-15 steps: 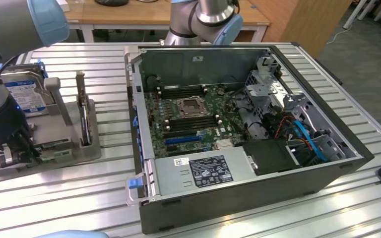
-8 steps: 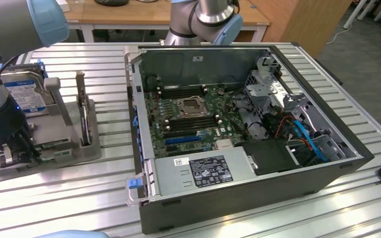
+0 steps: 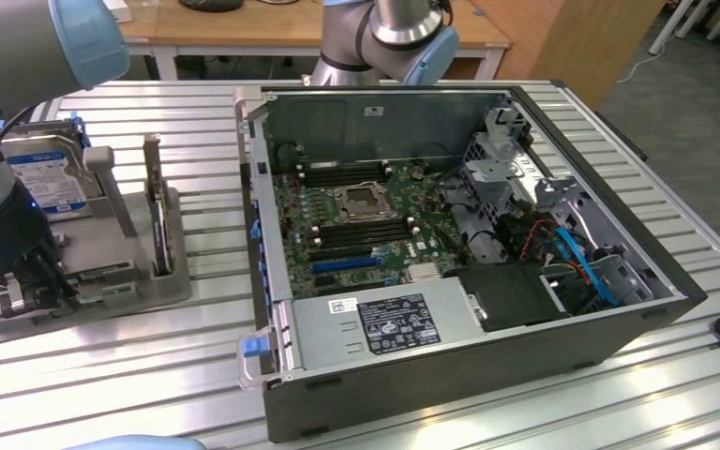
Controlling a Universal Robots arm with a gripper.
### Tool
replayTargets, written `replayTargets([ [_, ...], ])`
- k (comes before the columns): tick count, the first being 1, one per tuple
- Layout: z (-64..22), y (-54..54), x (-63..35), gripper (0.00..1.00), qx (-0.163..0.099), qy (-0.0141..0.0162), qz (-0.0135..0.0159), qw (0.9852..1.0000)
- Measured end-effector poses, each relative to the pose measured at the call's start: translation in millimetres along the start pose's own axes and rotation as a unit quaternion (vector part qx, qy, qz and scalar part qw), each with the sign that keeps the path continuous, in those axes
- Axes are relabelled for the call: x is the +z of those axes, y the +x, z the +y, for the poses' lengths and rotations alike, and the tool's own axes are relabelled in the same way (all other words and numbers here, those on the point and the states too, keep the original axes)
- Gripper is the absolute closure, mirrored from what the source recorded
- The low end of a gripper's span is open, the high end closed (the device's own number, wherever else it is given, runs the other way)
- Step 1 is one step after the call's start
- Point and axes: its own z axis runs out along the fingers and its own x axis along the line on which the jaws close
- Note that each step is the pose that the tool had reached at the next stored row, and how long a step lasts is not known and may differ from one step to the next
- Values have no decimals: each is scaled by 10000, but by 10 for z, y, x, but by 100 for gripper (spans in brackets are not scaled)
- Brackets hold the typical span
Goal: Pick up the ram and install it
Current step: 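Pick up the ram and move it above insertion slot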
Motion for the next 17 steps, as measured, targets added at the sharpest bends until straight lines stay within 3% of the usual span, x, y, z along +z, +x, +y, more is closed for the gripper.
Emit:
replayTargets([
  [2,0,0,0,75,0,1,0,10000],
  [3,1,0,1,81,0,1,0,10000],
  [17,1,0,0,85,0,0,0,10000],
])
